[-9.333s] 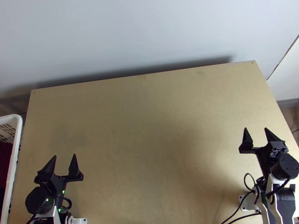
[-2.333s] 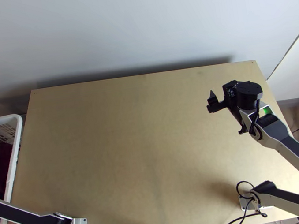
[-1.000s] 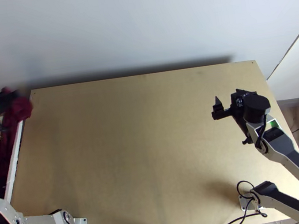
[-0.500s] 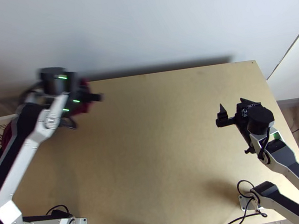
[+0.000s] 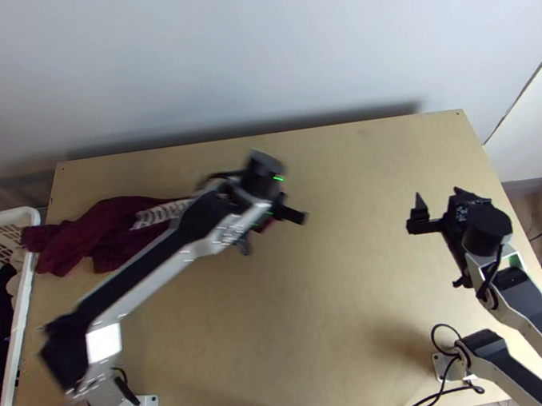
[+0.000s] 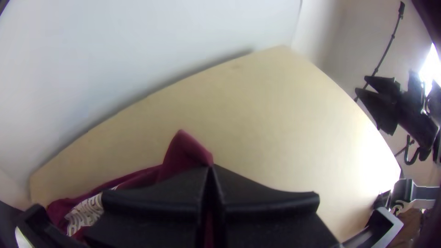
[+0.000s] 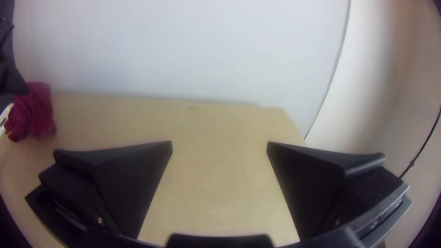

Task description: Fold the t-shirt

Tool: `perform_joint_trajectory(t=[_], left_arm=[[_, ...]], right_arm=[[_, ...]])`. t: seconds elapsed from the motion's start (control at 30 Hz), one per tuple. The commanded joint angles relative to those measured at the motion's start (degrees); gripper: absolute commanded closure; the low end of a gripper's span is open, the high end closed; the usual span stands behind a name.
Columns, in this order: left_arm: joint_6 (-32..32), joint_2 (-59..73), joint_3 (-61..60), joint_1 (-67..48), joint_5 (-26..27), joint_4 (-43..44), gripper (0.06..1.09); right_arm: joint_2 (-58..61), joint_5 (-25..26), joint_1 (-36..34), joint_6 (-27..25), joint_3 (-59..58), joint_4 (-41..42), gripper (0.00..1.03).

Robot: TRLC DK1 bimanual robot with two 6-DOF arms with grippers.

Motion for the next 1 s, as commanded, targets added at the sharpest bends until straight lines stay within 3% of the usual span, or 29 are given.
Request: perform_joint_trajectory(t=[0.0,0.23,0.5,0.83,0.97], left_arm=[[-3.24,14.16,10.85,-9.34,-0.31,-0.66,1.05],[-4.29,29.54,28.87,-13.03,-0.13,-2.86,1.05],[-4.64,36.05,31.42,-15.23,-0.04,9.18,1.05],[-13.61,38.77,31.42,-14.52,11.91,24.21,1.05],[-17.47,39.03,31.42,-15.05,13.49,30.28,1.05]], right_arm=[[-5.60,-0.05,-2.65,2.41,-1.02,-1.95,0.07],[-12.36,-0.05,-4.85,4.17,-1.38,-6.17,0.07],[-19.92,0.03,-7.75,3.99,-4.10,-10.22,0.07],[-23.26,-0.05,-13.28,5.31,-3.75,-9.78,0.07],[-23.70,-0.05,-15.48,5.31,-3.66,-9.16,0.07]])
